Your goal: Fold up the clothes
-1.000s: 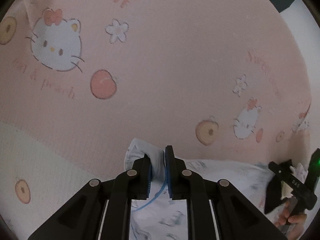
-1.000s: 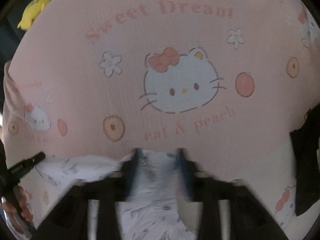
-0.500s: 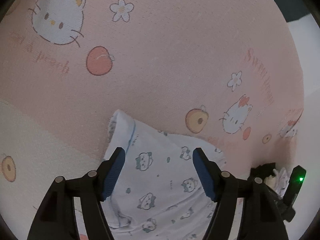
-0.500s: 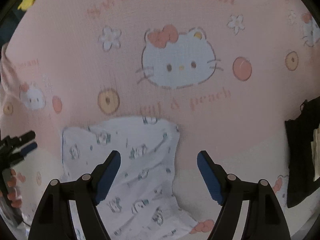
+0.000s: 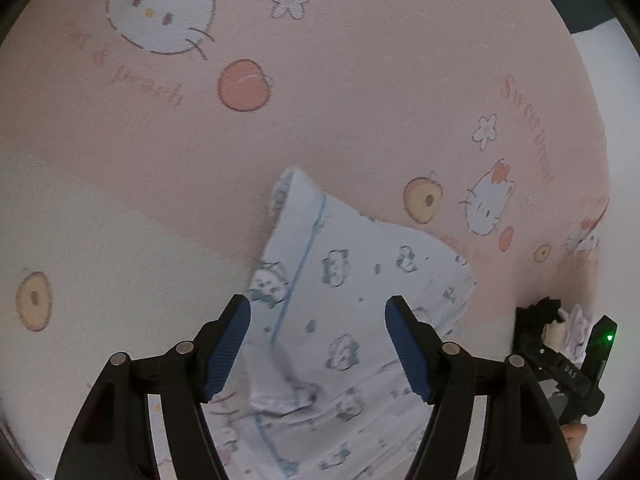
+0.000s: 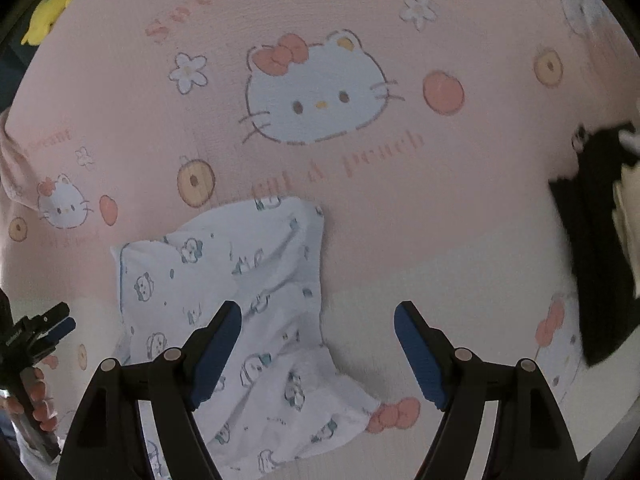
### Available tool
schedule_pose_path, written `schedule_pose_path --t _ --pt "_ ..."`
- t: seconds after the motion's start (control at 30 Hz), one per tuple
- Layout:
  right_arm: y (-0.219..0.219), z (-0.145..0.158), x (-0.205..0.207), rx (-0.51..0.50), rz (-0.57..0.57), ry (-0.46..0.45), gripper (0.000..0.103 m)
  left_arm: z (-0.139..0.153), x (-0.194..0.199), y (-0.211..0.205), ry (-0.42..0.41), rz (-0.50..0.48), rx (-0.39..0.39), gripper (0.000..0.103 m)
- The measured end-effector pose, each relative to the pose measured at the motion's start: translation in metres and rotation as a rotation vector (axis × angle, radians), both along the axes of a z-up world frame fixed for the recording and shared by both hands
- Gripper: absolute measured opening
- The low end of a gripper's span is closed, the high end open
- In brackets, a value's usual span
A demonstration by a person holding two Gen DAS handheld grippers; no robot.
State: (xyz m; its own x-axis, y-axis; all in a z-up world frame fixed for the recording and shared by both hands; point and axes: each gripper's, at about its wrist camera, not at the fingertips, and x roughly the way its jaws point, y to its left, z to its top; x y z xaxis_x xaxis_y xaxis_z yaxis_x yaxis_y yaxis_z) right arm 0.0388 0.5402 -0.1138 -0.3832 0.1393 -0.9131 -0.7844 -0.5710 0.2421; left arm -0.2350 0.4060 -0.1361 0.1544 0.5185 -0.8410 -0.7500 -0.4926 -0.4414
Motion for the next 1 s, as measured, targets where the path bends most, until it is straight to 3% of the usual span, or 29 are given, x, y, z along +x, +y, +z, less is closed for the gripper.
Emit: schedule_pose_path --t 0.17,0.4,0.6,0.83,1.0 --pt "-0.014 -0.020 0.027 -0.039 -0.089 0.055 0.078 -0.006 -0.004 -0.030 0.002 0.037 0.023 0.068" --pt "-0.029 -0.056 0.055 -0.186 -0.137 0.146 0.078 -0.038 0.001 -0.065 -0.029 0.090 -0.050 0.068" --pt "-0.033 -0.068 0.086 -0.245 -0.198 0.200 0.078 -0.039 0.011 -0.101 0.010 0.133 -0.089 0.068" --pt "-0.033 -0.074 0.109 -0.301 -0.304 0.281 0.078 -0.035 0.028 -0.134 -0.053 0.218 -0.039 0.068" --pt "-0.035 -0.089 0.123 -0.407 -0.380 0.343 0.079 -0.033 0.045 -0.165 -0.120 0.297 0.057 0.068"
